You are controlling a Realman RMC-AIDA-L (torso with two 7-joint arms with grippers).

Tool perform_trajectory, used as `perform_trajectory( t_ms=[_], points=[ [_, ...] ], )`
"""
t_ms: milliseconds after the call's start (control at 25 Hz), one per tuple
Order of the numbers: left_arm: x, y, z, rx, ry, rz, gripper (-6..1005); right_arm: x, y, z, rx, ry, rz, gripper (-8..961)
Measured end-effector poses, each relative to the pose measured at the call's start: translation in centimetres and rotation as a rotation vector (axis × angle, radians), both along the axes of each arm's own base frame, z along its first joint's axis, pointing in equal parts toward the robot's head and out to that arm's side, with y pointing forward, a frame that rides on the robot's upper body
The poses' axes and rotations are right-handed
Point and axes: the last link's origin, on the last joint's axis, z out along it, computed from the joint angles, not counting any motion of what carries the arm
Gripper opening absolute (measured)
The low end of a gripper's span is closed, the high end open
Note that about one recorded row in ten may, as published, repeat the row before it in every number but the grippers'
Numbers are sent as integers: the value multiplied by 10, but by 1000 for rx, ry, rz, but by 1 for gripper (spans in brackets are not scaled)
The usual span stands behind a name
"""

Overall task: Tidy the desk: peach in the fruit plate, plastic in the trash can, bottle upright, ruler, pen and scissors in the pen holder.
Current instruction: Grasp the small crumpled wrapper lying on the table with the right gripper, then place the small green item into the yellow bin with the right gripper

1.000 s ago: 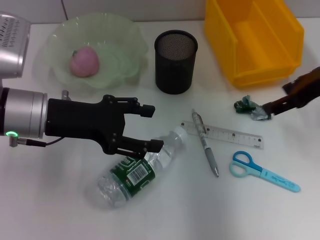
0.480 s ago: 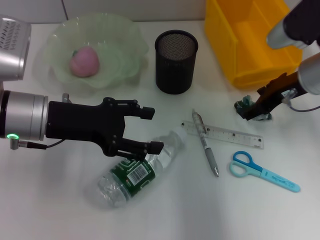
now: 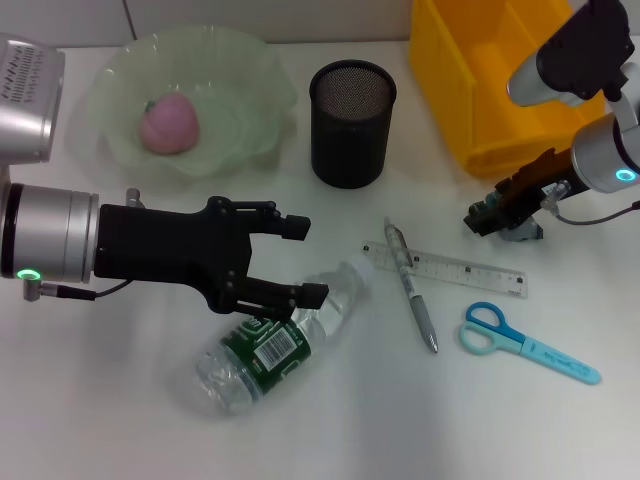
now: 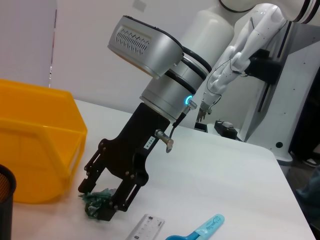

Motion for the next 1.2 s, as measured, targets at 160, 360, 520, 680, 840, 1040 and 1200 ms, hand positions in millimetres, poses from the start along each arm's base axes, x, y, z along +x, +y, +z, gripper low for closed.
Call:
perform_trajectory(
  t_ms=[160,360,520,680,840,1040,1200],
  points=[
    [0,0,0,1,0,0,848,-1,-1,-3,-10,-7,8,666],
    [0,0,0,1,-1,2,847,0,-2,-4,-15,-12,9,528],
    [0,0,0,0,-1,2,846,-1,-4,-2,-14,-9,14,373],
    [0,0,0,0,-1,2,845,-5,-9,4,-15,19,20,239],
    [0,0,1,2,-5,3,844,-19,-25,23,-1,118,45,174],
    [0,0,1,2,-7,2,843,-35,-33,60,96,237,104,79],
    [1,0,1,0,-6,-1,843,-38,-31,87,188,325,127,63]
  ],
)
